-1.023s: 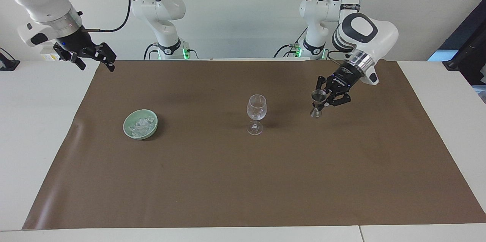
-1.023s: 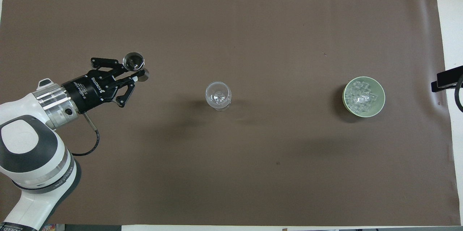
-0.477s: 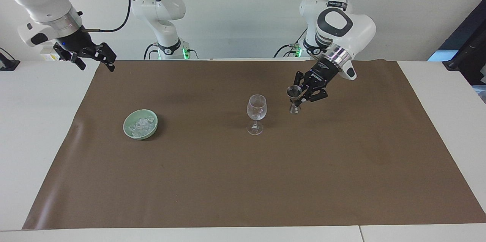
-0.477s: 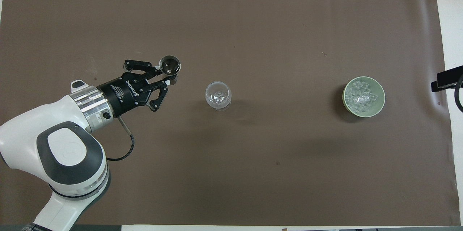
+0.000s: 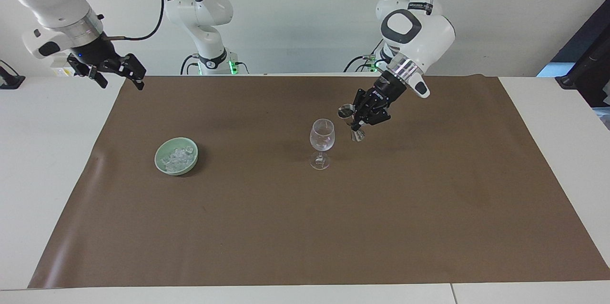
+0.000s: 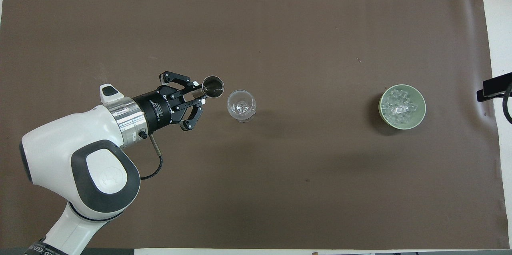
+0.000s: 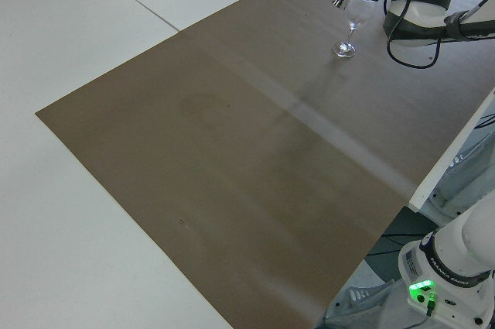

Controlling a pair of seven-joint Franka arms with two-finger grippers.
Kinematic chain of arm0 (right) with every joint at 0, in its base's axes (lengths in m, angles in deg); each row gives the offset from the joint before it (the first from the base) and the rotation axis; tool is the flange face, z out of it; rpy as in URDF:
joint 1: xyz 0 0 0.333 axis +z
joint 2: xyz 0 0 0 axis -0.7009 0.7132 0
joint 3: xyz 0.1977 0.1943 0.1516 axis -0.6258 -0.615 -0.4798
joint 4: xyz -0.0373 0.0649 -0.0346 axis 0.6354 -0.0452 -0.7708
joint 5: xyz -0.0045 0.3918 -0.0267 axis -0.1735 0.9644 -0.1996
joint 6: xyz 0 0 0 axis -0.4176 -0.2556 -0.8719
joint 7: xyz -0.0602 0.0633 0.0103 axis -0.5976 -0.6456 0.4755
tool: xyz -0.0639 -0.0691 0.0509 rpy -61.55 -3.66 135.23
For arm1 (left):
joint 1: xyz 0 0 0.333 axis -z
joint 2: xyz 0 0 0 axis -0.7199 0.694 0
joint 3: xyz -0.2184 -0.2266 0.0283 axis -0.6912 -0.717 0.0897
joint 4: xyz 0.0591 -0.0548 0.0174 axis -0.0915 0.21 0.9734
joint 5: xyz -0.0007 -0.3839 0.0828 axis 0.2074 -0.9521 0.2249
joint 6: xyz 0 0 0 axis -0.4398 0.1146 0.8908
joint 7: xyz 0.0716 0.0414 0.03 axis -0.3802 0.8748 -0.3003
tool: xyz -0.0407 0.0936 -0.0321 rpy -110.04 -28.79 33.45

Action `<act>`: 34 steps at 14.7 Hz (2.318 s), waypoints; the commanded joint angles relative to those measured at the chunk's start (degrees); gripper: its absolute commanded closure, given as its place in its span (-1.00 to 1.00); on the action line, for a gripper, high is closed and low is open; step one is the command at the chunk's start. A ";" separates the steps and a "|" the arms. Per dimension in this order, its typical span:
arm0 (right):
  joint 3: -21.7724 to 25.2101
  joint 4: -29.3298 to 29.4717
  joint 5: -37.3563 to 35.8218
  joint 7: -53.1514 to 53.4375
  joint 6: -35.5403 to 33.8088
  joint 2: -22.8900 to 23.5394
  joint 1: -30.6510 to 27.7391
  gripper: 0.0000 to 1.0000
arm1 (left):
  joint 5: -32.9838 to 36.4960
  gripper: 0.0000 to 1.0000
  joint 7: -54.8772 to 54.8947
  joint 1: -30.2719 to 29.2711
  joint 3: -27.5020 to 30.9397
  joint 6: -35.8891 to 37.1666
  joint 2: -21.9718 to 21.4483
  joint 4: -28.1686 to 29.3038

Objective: Pour wine and add ice with both arms
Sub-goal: 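Lift the silver bottle and carry it over the wine glass, then tilt the silver bottle over the glass to pour with the left gripper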

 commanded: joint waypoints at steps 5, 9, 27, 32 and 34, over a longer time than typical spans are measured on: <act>-0.17 -1.49 -0.07 -1.08 0.43 -1.27 -0.20 -1.00 | 7.03 1.00 -1.23 5.02 -0.31 -10.41 4.82 -2.86; -0.17 -1.49 -0.07 -1.08 0.51 -1.27 -0.20 -1.00 | 13.80 1.00 -0.97 5.02 -0.31 -10.33 4.82 -2.07; -0.17 -1.49 -0.07 -1.08 0.51 -1.27 -0.20 -1.00 | 35.24 1.00 2.29 5.10 -0.23 -11.82 4.21 0.13; -0.17 -1.49 -0.07 -1.08 0.51 -1.27 -0.29 -1.00 | 43.33 1.00 2.37 4.75 -0.23 -11.73 3.94 0.13; -0.17 -1.49 -0.07 -1.08 0.51 -1.27 -0.20 -1.00 | 47.19 1.00 2.29 4.40 -0.23 -11.73 3.94 0.04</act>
